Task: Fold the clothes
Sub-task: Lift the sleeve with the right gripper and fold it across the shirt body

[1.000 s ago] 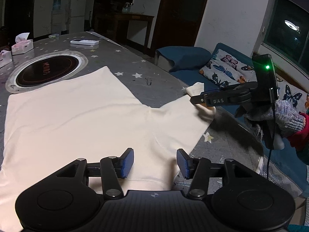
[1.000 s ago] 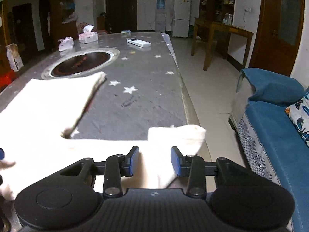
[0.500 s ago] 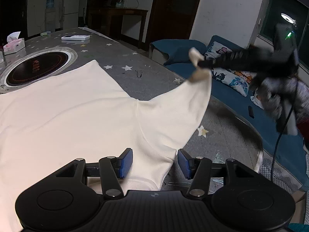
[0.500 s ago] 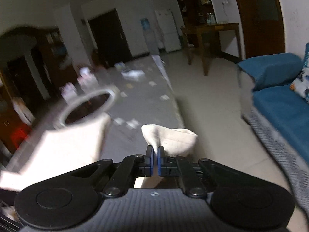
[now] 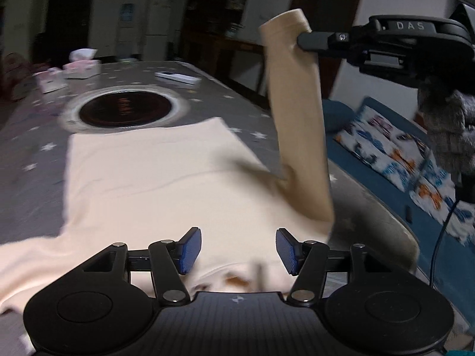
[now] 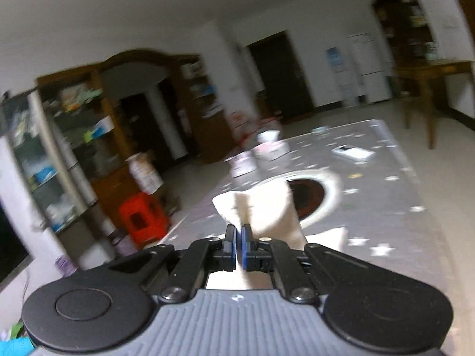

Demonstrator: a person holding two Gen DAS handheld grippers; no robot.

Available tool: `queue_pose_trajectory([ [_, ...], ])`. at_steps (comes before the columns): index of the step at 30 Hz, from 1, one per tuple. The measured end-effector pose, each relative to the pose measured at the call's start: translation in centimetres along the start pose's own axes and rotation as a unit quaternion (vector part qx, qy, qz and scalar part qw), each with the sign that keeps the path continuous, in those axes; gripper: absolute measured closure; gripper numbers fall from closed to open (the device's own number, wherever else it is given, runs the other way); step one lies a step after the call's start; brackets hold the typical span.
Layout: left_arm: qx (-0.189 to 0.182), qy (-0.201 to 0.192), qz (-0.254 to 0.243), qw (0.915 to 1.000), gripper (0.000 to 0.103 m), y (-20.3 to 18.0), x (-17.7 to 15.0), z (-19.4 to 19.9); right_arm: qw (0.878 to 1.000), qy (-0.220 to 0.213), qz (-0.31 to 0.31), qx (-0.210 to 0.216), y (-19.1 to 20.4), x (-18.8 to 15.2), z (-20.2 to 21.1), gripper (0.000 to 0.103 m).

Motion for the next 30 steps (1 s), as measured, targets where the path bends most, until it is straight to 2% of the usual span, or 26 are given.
queue_pose_trajectory([
  [6, 0.038, 0.005, 0.036, 0.9986, 0.043, 3.0, -2.2, 2.1, 0.996, 0.074, 0.023, 0.044, 3.5, -3.4, -5.2, 0.097],
  [11, 0.054, 0.006, 0.049, 0.9973, 0.043, 4.5, -3.2, 3.1, 0.995, 0.089, 0.027, 0.036, 4.0, -4.6, -5.6, 0.094],
  [12, 0.057, 0.005, 0.05, 0.9971, 0.043, 4.8, -3.2, 3.3, 0.995, 0.092, 0.033, 0.03, 3.8, -4.3, -5.5, 0.092],
  [14, 0.061, 0.006, 0.05, 0.9969, 0.043, 5.2, -3.3, 3.2, 0.994, 0.095, 0.048, 0.014, 3.2, -4.1, -4.8, 0.071],
  [15, 0.062, 0.009, 0.049, 0.9968, 0.045, 5.3, -3.2, 2.9, 0.993, 0.097, 0.063, -0.006, 2.7, -4.2, -4.1, 0.067],
  [17, 0.063, 0.016, 0.047, 0.9968, 0.046, 5.5, -3.2, 2.3, 0.989, 0.107, 0.091, -0.042, 1.3, -4.6, -3.7, 0.066],
  [19, 0.064, 0.023, 0.045, 0.9967, 0.052, 5.7, -3.1, 1.7, 0.983, 0.117, 0.119, -0.079, -0.2, -4.9, -3.3, 0.066],
  [22, 0.066, 0.034, 0.042, 0.9964, 0.062, 5.9, -3.1, 0.7, 0.975, 0.14, 0.123, -0.122, -2.9, -6.3, -2.8, 0.066],
  [25, 0.067, 0.044, 0.04, 0.996, 0.065, 6.1, -3.0, -0.2, 0.969, 0.152, 0.123, -0.15, -5.1, -7.6, -2.5, 0.066],
  [27, 0.068, 0.051, 0.038, 0.9957, 0.078, 6.3, -2.9, -0.8, 0.968, 0.157, 0.112, -0.157, -6.2, -8.0, -2.4, 0.066],
  [28, 0.072, 0.051, 0.034, 0.9956, 0.08, 6.3, -2.8, -0.9, 0.969, 0.158, 0.109, -0.158, -6.5, -8.2, -2.5, 0.066],
  [30, 0.079, 0.049, 0.024, 0.9953, 0.095, 6.2, -2.5, -0.9, 0.969, 0.154, 0.11, -0.158, -6.6, -8.4, -3.0, 0.066],
])
Point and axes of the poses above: each gripper's, at about its wrist camera, not at the fingertips, and z roughly against the way its jaws point, y to its left, x to its top, the point moved 5 cm from there along -z, roughly the way its jaws point, and after that the axes turned 15 degrees about -z, right-handed, at the moved point
